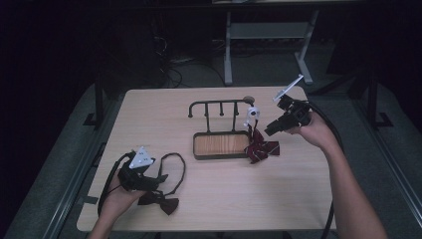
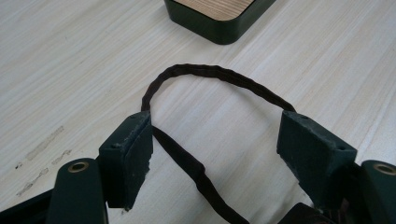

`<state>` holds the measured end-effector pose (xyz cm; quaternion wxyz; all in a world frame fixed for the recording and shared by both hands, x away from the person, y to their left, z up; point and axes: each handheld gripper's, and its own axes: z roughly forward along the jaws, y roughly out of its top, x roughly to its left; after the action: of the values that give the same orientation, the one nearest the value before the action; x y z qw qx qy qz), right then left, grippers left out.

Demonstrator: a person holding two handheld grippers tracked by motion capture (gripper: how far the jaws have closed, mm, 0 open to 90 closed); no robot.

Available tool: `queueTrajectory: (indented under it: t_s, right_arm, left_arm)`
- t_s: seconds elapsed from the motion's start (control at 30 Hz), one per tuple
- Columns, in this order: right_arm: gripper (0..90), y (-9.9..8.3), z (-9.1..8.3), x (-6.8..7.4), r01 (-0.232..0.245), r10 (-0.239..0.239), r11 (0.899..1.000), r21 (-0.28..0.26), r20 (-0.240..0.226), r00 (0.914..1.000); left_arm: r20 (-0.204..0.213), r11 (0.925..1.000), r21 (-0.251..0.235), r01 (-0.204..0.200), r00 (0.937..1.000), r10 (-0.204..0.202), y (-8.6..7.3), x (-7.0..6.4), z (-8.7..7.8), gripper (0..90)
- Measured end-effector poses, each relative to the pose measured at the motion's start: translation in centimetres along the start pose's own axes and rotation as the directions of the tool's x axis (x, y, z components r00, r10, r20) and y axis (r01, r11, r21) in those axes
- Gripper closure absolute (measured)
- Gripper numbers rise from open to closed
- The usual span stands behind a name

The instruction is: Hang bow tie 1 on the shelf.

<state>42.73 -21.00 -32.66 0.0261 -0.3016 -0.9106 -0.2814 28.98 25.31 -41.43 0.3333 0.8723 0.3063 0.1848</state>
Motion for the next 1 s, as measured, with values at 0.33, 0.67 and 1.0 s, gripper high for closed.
queueTrajectory:
  t_s: [0.33,0.67,1.0]
  right_arm:
    - [63.6,-1.0,1.0,0.4,0.007,-0.007,1.000,-0.015,-0.024,0.9997]
    - [59.4,-2.9,2.3,1.0,0.005,-0.006,1.000,-0.015,-0.056,0.9984]
    - [57.9,-4.5,3.1,1.2,0.001,-0.003,1.000,-0.030,-0.060,0.9982]
  left_arm:
    - [0.000,1.0000,0.008,0.004,1.0000,-0.004,-0.1,0.0,0.1,27.4]
    - [0.002,0.9999,0.014,-0.001,1.0000,0.001,-0.1,0.0,0.2,27.4]
    - [0.002,0.9998,0.019,0.001,1.0000,-0.001,-0.1,-0.2,0.4,27.4]
